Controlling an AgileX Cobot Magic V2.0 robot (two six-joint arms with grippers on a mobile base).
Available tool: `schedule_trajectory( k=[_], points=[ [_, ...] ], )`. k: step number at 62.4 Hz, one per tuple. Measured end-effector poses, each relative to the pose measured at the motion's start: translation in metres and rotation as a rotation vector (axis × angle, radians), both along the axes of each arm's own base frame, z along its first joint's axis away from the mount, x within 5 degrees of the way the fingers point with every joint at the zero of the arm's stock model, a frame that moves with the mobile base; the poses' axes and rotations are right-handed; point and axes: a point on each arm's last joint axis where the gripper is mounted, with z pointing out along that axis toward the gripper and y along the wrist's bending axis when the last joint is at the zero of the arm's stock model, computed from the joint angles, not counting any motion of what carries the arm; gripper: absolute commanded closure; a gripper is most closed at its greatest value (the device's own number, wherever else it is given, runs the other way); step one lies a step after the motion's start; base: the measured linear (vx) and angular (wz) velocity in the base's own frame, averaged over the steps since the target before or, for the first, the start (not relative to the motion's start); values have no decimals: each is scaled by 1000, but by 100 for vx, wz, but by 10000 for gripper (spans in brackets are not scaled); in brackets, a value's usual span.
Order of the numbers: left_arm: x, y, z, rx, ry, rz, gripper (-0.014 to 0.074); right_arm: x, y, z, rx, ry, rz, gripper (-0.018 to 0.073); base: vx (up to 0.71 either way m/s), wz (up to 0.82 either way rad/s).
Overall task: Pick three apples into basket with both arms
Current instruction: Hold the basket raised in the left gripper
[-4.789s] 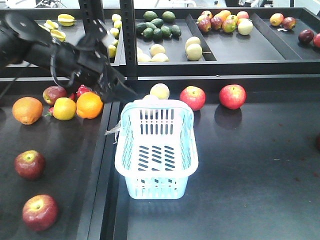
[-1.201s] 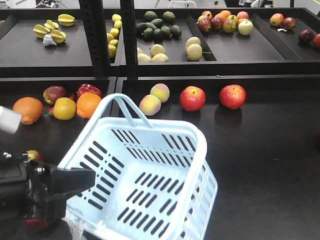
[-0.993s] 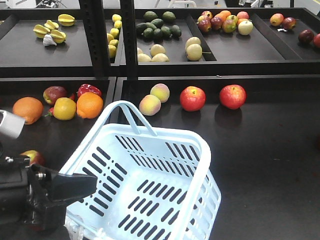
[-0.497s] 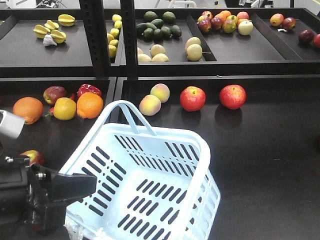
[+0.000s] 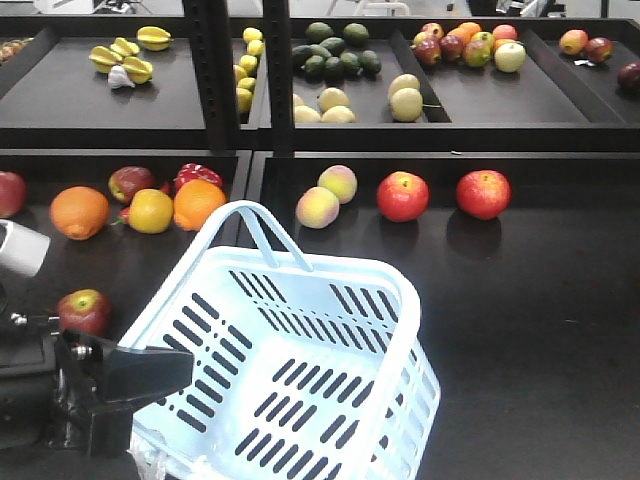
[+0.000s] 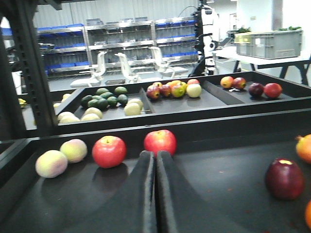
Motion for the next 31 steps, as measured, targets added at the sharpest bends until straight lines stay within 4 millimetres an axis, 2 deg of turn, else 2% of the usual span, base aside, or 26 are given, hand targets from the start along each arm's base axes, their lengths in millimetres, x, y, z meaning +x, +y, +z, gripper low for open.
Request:
schedule_trajectory(
  k=[16,31],
  points=[
    [0,0,0,0,0,0,603,0,0,0,0,0,0,564,-7,27],
    [0,0,0,0,0,0,603,0,0,0,0,0,0,564,-11,42]
  ],
)
